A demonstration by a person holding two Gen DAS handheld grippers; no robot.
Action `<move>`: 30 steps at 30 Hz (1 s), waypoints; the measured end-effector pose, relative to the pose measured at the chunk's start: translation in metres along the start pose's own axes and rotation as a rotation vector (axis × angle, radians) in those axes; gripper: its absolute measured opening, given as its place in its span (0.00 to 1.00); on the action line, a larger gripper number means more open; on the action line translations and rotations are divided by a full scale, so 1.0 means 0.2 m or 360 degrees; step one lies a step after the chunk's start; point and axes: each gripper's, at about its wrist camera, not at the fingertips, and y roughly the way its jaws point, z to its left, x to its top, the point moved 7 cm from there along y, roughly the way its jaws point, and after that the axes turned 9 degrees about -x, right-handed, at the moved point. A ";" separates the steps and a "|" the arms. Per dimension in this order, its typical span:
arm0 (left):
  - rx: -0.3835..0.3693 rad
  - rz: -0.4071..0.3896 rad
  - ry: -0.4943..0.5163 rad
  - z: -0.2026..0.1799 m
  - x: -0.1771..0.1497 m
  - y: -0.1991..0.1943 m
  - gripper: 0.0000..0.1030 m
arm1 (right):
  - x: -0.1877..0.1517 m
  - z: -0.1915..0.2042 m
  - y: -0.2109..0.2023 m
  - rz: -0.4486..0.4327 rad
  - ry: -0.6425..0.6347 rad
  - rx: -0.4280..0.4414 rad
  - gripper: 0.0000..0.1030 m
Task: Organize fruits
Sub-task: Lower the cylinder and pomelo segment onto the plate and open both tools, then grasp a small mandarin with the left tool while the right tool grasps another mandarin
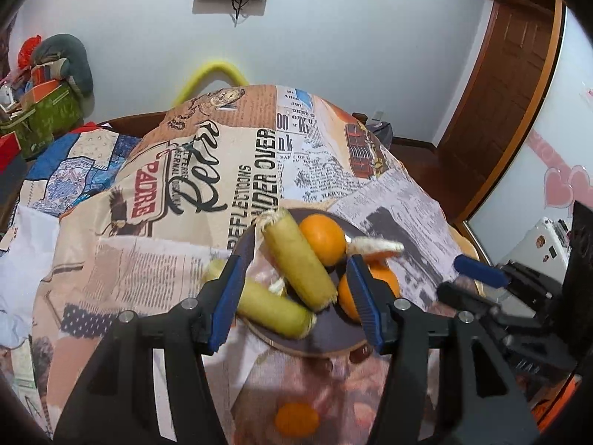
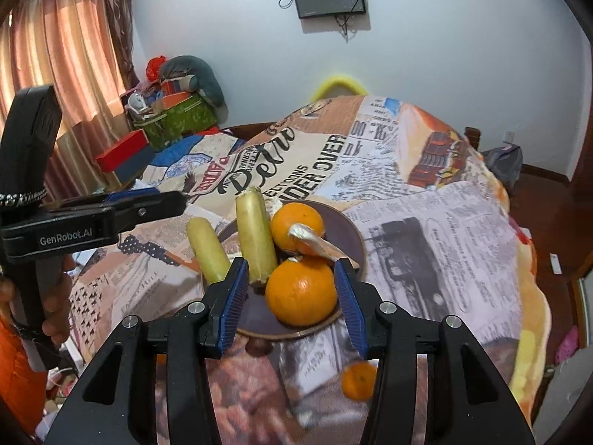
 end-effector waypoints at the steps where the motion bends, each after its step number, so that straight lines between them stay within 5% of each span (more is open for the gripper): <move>1: 0.0006 0.0004 0.0005 0.00 -0.03 -0.02 0.55 | -0.02 -0.01 -0.02 -0.0005 0.0007 -0.0011 0.46; 14: 0.0046 0.0167 -0.0054 0.05 -0.37 -0.04 0.57 | -0.21 -0.12 -0.14 0.0044 0.0037 -0.0130 0.50; 30: -0.0018 0.0405 -0.0116 0.03 -0.67 0.16 0.57 | -0.48 -0.21 0.05 0.0270 0.0084 -0.0191 0.52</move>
